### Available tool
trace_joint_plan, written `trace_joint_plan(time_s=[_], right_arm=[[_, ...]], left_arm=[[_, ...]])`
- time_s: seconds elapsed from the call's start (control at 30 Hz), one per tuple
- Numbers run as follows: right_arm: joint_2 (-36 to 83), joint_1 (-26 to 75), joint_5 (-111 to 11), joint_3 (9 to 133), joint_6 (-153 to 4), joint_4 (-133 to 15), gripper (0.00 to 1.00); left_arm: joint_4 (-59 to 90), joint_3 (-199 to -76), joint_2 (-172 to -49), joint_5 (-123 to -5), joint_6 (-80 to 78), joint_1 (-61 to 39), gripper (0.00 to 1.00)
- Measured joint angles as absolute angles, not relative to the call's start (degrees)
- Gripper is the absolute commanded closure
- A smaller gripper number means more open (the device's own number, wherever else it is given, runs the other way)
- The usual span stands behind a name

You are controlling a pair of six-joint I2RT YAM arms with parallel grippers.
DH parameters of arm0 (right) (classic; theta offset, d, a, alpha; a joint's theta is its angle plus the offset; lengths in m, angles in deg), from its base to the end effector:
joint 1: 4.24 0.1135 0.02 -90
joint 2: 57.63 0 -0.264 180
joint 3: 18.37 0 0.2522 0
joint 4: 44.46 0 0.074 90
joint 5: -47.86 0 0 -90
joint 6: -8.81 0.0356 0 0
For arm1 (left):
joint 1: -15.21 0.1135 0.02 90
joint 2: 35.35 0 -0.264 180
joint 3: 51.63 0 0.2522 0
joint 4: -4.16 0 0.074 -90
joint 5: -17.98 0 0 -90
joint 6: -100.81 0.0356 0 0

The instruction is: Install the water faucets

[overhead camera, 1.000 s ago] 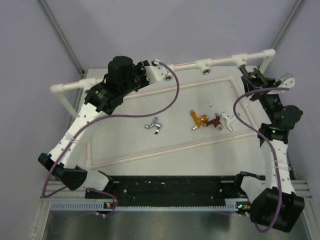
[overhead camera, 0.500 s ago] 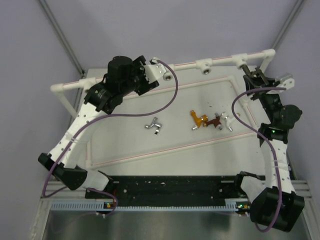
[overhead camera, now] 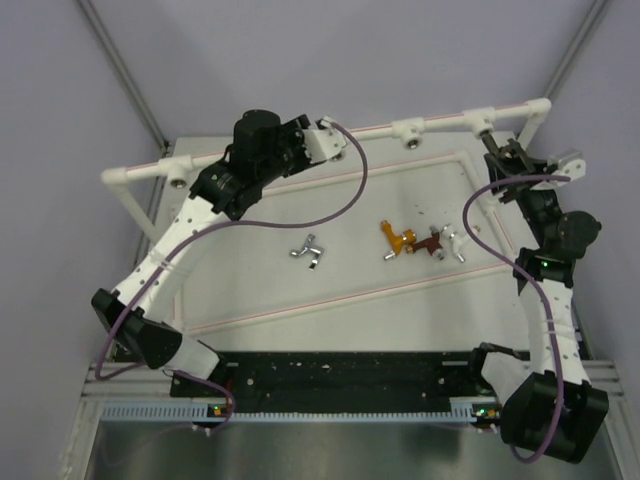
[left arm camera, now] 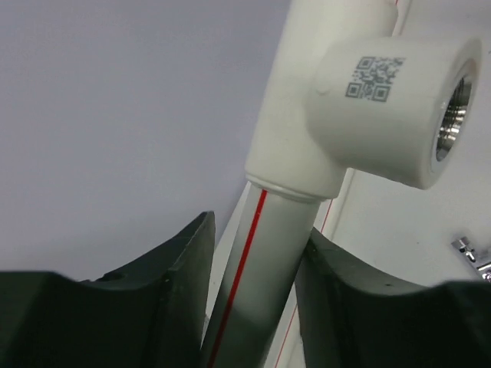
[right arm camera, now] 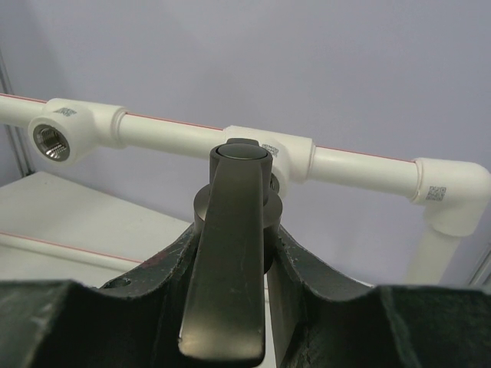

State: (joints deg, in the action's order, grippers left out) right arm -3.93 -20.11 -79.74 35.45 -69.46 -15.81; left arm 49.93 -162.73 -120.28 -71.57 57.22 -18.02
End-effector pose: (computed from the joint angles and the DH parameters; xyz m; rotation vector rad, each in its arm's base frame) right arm 0.2036 -0.0353 0.3760 -0.3286 1.1378 0.2866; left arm 0.2728 -0.1790 0.4509 1.2308 1.4679 0.1476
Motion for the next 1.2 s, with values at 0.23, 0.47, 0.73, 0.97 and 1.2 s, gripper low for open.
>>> trace_joint_plan(time_s=[0.23, 0.47, 0.73, 0.97, 1.2], right_arm=[[-3.9, -20.1, -79.3, 34.9, -69.7, -14.4, 1.0], [-3.1, -20.1, -79.2, 34.7, -69.7, -13.2, 1.0], [-2.1, -20.1, -75.9, 33.5, -70.2, -10.6, 1.0], [-0.7, -20.1, -75.9, 33.5, -70.0, -8.7, 1.0], [0.6, -20.1, -77.4, 33.5, -69.4, -8.2, 1.0]], left_arm=[[47.3, -160.2, -119.6, -72.4, 71.9, -20.1, 0.96], [44.7, -158.6, -118.9, -74.4, 68.5, -20.9, 1.0], [44.5, -158.4, -118.8, -74.5, 68.1, -20.9, 1.0], [44.5, -158.4, -118.7, -74.4, 67.9, -20.9, 1.0], [44.5, -158.4, -118.7, -74.3, 67.8, -20.9, 1.0]])
